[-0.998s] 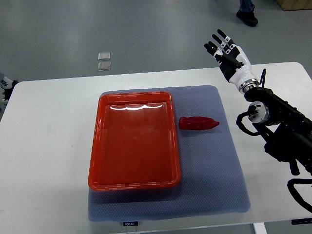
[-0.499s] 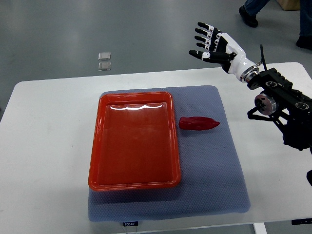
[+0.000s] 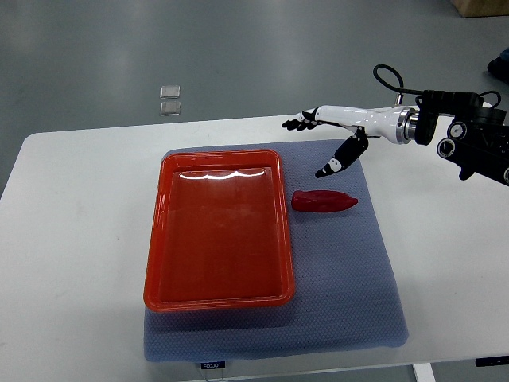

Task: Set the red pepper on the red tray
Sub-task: 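Reach the right hand down toward the red pepper beside the tray, then close the right hand fingers around the red pepper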

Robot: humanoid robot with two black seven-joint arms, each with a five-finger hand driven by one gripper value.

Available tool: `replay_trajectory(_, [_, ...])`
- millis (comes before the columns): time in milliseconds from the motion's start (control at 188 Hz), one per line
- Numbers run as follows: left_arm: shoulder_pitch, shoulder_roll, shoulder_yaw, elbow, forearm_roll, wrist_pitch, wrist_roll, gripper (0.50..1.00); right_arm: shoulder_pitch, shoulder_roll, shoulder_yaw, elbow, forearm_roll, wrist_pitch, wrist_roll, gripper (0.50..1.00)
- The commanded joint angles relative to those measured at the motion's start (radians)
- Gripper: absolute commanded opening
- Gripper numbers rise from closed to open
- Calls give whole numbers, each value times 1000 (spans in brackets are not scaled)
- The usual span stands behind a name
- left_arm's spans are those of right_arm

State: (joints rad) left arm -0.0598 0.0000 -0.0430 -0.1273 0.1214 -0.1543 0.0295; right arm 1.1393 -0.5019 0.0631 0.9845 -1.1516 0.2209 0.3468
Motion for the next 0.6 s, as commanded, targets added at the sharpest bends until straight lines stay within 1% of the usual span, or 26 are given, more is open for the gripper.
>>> replay_trajectory(0, [0, 0, 0, 0, 0, -1, 0, 1000, 8, 13, -65, 0, -54, -2, -40, 911])
replay_trajectory(90, [0, 0, 0, 0, 0, -1, 0, 1000, 7, 40, -105, -1, -86, -2, -75, 909])
replay_trajectory(271, [0, 0, 0, 0, 0, -1, 0, 1000, 7, 43, -121, 0, -122, -2, -91, 909])
replay_trajectory(419, [0, 0, 0, 0, 0, 1, 0, 1000, 2, 45, -121, -3, -140, -2, -115, 901])
replay_trajectory(483, [0, 0, 0, 0, 0, 1, 0, 1000, -6, 45, -121, -4, -146, -3, -115, 881])
replay_trajectory(525, [0, 0, 0, 0, 0, 1, 0, 1000, -7, 48, -121, -6, -152, -3, -115, 854])
replay_trajectory(541, [0, 0, -2, 0, 0, -1, 0, 1000, -9, 52, -121, -7, -154, -5, -115, 830])
replay_trajectory(552, [0, 0, -2, 0, 0, -1, 0, 1000, -9, 52, -121, -7, -154, -5, -115, 829])
replay_trajectory(594, [0, 0, 0, 0, 1, 1, 0, 1000, -9, 59, -123, -9, -157, -5, -117, 797])
